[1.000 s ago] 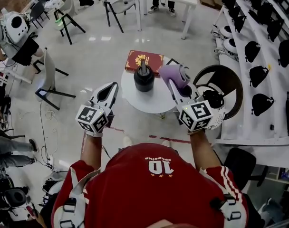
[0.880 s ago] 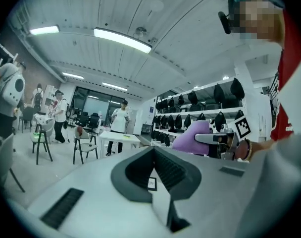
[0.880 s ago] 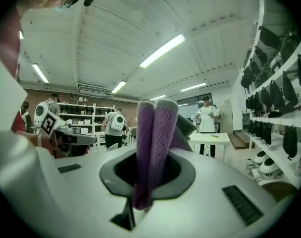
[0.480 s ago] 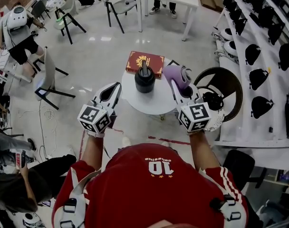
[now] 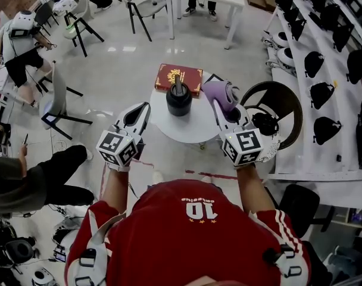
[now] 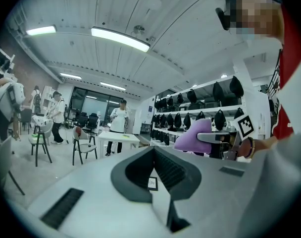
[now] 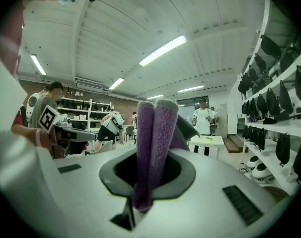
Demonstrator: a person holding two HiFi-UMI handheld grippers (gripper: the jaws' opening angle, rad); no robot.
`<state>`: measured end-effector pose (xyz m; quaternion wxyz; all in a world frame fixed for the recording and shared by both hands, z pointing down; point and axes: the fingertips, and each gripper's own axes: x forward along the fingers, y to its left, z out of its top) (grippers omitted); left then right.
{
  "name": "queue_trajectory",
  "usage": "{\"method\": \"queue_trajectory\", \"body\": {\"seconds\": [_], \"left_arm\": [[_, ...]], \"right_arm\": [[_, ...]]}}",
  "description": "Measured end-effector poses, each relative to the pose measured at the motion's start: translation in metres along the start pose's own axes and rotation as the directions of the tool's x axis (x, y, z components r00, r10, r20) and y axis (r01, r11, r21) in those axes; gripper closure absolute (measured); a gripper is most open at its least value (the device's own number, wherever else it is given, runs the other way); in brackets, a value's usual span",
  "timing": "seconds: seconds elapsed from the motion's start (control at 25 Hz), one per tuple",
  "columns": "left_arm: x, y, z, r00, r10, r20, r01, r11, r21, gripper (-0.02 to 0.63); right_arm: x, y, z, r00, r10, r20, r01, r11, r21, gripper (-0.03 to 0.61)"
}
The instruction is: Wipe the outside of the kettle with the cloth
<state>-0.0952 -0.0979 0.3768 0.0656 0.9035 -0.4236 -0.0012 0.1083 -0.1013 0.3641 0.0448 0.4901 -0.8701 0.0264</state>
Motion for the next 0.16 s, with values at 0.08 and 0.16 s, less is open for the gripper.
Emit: {"method": "queue_trajectory", "body": {"seconds": [0.08, 0.16], "left_arm": [[0.0014, 0.0004, 0.0004, 1.000, 0.001, -0.005, -0.001, 1.000, -0.002, 0.607], [0.0027, 0.0008, 0.0019, 1.000, 0.007, -0.010, -0.007, 1.000, -0.004, 0.607]], "right_arm": [[-0.0002, -0.0002, 0.0004, 1.000, -0.002, 0.001, 0.002, 1.000, -0.002, 0.532], [-0.0002, -0.0013, -0.0003, 1.000, -0.005, 0.001, 0.005, 1.000, 0.000, 0.531]]}}
